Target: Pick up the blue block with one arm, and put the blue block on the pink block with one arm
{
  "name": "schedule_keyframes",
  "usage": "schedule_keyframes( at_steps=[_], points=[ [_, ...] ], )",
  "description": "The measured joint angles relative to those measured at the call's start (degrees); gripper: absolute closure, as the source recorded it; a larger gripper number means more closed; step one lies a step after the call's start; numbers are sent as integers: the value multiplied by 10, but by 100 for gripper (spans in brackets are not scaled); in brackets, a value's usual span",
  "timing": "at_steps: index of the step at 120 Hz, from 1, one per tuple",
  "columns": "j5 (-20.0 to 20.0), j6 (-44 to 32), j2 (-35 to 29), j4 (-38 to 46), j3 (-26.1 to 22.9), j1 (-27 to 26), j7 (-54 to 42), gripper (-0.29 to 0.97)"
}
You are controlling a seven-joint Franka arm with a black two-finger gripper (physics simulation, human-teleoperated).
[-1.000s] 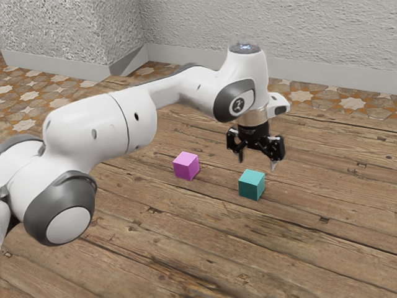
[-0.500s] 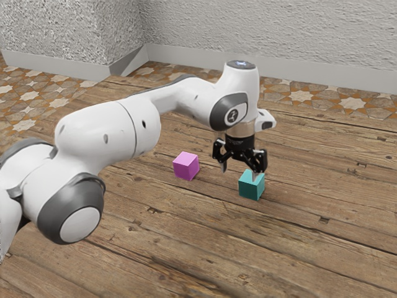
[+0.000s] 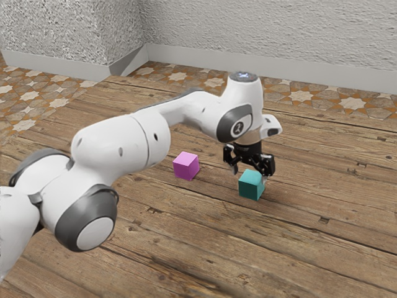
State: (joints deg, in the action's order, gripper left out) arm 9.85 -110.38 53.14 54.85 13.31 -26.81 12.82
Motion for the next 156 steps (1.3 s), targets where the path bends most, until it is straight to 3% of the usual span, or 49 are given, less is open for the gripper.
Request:
schedule_keyframes(
  at_steps=[93,145,156],
  points=[
    [18,-80,39,-1,4,13,-79,0],
    [59,-122,59,6,7,16,-112,0],
    [66,-126,60,7,7,16,-117,6]
  ],
)
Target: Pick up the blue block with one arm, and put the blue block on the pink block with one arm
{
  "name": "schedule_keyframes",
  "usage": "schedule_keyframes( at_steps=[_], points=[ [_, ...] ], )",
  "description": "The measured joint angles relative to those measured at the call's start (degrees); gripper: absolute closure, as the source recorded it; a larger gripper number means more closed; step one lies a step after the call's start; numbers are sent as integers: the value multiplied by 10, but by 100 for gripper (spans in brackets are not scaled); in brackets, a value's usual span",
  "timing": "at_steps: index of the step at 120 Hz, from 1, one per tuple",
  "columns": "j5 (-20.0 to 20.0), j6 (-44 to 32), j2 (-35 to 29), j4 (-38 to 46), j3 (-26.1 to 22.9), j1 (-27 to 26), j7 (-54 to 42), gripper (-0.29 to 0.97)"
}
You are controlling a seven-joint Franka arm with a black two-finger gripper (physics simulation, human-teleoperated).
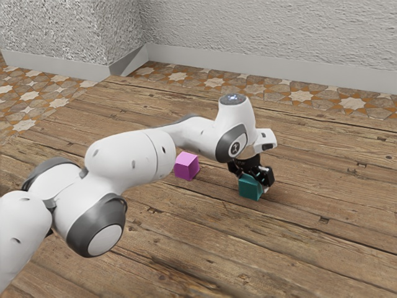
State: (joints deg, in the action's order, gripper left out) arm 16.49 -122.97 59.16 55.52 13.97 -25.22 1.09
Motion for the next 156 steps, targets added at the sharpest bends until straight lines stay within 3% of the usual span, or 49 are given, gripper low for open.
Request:
schedule_keyframes(
  at_steps=[28,40,69,107,156],
  points=[
    [8,-5,0,3,1,1,-10,28],
    [8,-6,0,3,1,1,-12,32],
    [8,9,-20,2,4,-4,-16,33],
    [6,92,-61,-4,23,-10,-17,33],
    [-11,159,-91,-4,27,26,-24,34]
  ],
)
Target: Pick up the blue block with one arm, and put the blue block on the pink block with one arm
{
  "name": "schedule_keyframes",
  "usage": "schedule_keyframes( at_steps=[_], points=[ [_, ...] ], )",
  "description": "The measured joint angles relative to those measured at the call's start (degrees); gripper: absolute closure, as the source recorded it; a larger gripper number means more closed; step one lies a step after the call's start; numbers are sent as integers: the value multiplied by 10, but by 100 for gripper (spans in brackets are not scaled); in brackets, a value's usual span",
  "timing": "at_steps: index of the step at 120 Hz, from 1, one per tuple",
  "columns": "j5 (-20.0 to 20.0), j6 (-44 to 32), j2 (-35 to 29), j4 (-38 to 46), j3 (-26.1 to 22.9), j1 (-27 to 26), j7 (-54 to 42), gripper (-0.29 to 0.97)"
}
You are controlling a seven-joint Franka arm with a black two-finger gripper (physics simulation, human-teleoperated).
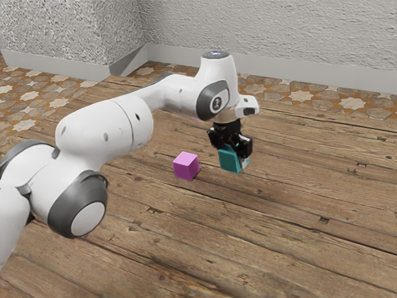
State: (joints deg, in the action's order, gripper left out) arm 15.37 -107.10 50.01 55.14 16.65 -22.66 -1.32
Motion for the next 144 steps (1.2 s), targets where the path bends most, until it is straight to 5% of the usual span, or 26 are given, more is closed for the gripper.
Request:
schedule_keyframes(
  at_steps=[144],
  points=[
    [-1,17,-5,28,65,70,-79,29]
  ],
)
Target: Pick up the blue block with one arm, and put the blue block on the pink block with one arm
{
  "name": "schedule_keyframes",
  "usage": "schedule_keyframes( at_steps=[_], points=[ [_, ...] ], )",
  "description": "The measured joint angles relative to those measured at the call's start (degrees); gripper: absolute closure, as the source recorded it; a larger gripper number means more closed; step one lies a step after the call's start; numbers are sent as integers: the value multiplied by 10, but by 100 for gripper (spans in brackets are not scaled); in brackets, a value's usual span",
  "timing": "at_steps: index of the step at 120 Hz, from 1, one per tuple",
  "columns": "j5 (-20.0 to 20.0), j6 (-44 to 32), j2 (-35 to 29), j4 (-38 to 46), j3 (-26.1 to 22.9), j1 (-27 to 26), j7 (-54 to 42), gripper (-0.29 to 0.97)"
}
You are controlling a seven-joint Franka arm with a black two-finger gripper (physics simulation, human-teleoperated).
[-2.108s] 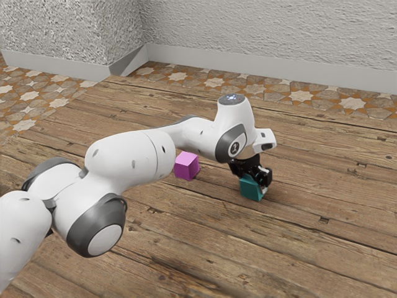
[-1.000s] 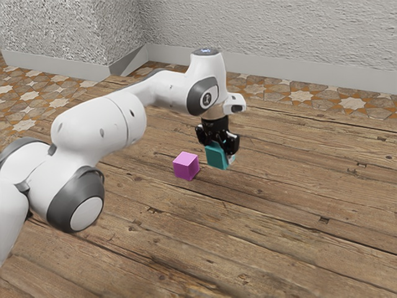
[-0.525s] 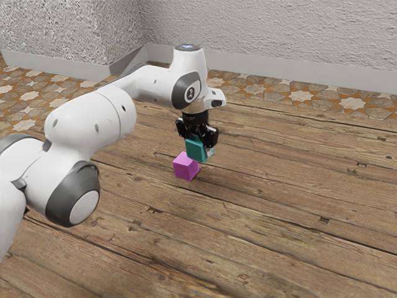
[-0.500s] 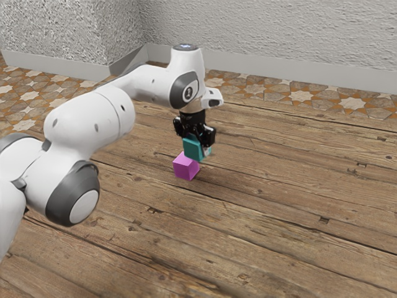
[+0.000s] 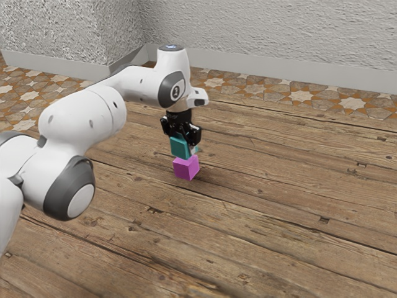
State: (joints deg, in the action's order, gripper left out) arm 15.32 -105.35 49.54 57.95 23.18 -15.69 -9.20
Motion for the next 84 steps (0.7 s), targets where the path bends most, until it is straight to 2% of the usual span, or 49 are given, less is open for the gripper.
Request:
schedule_keyframes(
  at_steps=[84],
  points=[
    [-1,-18,0,16,2,8,18,29]
  ],
)
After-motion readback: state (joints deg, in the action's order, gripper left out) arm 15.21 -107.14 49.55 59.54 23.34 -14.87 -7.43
